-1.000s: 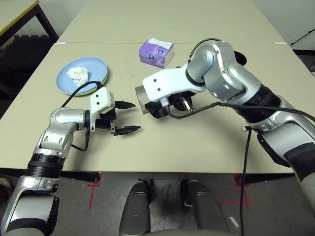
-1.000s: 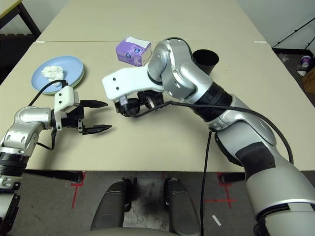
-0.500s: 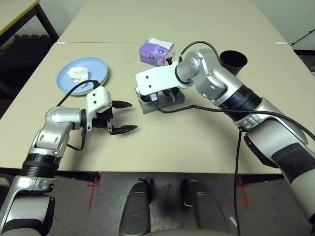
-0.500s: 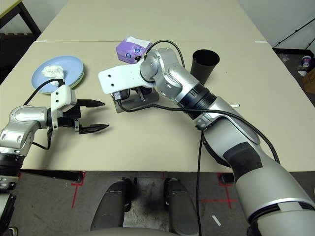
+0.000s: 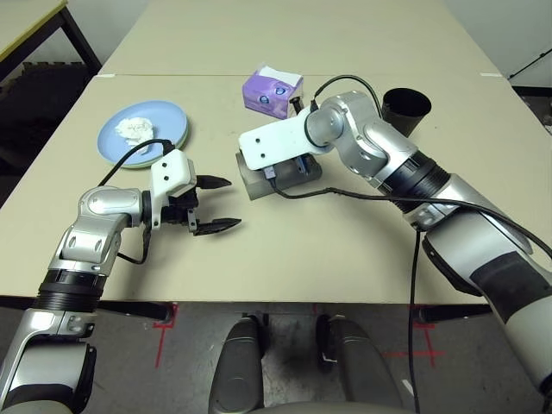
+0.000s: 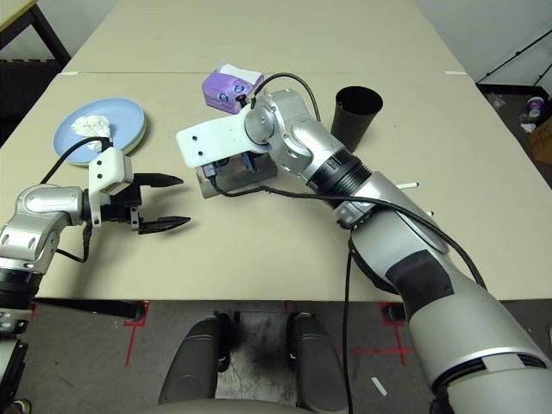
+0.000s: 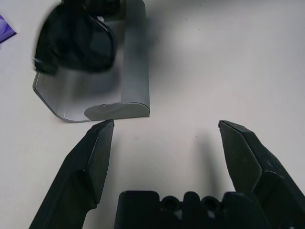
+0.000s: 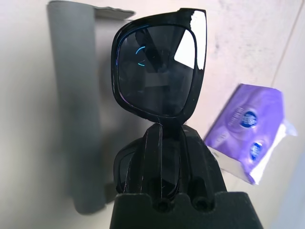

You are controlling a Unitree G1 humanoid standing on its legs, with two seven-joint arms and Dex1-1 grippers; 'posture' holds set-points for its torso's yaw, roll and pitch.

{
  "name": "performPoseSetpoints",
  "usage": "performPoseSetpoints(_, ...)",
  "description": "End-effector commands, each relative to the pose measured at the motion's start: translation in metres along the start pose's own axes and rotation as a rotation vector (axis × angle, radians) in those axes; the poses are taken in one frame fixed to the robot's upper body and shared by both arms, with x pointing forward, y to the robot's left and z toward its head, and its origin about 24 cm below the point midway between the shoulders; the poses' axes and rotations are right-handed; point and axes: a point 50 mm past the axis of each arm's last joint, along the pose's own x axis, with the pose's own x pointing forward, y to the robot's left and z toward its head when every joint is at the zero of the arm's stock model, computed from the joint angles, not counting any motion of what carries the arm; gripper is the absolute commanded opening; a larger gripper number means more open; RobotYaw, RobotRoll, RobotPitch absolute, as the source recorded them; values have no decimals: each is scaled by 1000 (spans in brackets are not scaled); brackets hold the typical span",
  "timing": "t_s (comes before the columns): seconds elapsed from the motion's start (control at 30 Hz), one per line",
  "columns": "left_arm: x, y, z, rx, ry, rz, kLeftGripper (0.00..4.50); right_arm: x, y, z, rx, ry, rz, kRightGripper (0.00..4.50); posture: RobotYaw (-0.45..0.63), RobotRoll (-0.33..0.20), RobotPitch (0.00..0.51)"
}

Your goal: Organize and tidy the items on the table.

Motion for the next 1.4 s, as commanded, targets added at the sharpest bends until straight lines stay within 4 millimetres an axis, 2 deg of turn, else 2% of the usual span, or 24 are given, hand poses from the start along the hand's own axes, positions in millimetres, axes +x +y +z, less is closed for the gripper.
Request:
performPoseSetpoints(0.03, 0, -3, 1, 7, 3, -8, 4500, 4, 6, 2, -13, 7, -14, 364, 44, 0, 167)
performPoseSetpoints(0.7, -1, -3, 2, 5, 8, -13, 4500, 9, 13, -1, -39, 17, -35, 364, 43, 0, 170)
performPoseSetpoints(1.4, 0, -3, 2, 11, 7, -16, 4500, 14, 15, 12, -60, 24, -32, 364, 48, 0, 167)
